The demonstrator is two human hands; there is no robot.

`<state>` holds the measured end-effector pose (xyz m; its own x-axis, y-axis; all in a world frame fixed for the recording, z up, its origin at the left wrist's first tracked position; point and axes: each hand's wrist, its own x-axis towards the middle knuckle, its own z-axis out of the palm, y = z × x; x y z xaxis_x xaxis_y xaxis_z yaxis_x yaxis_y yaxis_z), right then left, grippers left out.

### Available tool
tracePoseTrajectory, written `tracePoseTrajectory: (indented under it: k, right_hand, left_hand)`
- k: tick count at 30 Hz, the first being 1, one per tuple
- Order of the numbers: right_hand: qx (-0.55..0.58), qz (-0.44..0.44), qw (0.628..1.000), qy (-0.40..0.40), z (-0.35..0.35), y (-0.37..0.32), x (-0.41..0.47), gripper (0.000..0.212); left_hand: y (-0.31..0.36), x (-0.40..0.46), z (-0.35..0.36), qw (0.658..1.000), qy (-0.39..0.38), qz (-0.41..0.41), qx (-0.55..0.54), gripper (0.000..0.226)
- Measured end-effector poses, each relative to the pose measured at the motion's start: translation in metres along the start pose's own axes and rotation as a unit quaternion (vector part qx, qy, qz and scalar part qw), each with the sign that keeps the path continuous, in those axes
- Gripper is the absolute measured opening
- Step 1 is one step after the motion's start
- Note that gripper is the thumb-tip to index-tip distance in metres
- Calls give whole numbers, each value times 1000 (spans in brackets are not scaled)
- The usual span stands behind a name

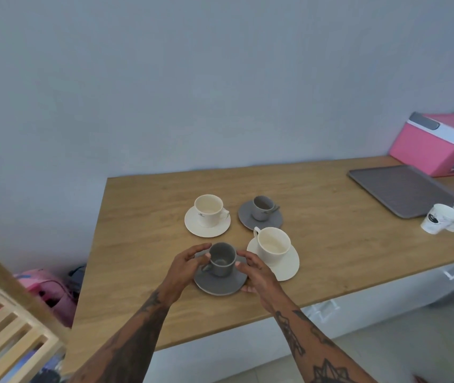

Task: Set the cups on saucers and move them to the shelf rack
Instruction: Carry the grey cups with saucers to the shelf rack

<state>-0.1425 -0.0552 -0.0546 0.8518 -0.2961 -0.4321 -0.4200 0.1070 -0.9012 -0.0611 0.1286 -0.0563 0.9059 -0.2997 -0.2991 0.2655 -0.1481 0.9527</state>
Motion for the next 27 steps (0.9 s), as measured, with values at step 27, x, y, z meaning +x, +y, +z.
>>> tracePoseTrajectory:
  k: [27]
  right_hand:
    - [-13, -150, 984, -91, -37, -108, -38, 9]
  left_hand:
    - [116, -90, 37, 986, 124, 115, -12, 29]
